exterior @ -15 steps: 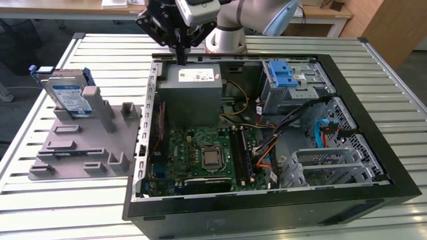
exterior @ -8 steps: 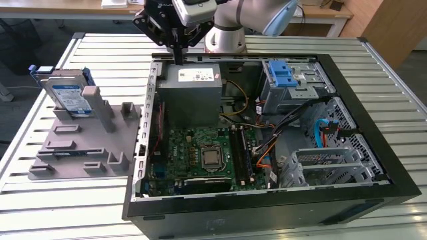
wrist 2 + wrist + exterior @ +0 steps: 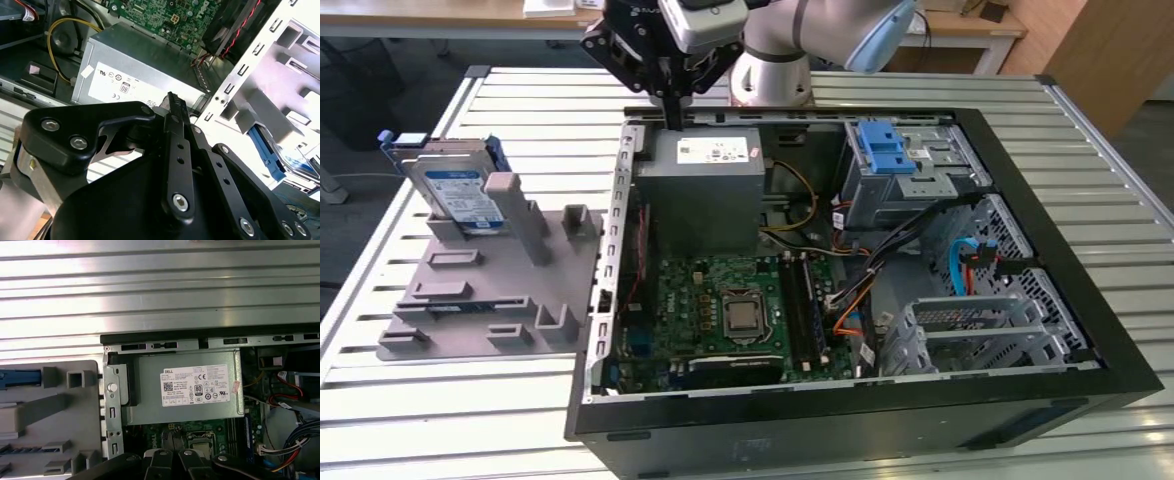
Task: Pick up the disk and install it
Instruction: 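Reach for the disk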
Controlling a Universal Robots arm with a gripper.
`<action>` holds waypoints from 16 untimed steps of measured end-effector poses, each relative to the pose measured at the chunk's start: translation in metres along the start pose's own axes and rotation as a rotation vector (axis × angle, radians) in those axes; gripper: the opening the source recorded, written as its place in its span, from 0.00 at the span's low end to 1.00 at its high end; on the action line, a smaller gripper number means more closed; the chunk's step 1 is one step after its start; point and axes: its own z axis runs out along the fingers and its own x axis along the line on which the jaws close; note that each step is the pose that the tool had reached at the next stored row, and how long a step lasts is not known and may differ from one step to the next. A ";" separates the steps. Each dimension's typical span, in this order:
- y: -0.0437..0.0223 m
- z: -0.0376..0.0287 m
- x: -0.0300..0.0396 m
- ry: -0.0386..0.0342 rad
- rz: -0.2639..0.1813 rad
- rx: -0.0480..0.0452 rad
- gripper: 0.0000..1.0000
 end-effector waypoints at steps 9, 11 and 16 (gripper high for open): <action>-0.0003 -0.0001 0.0051 0.0000 0.000 0.0001 0.11; -0.0004 -0.0001 0.0062 0.0000 0.000 0.0001 0.11; -0.0006 -0.0001 0.0089 0.0000 0.000 0.0001 0.11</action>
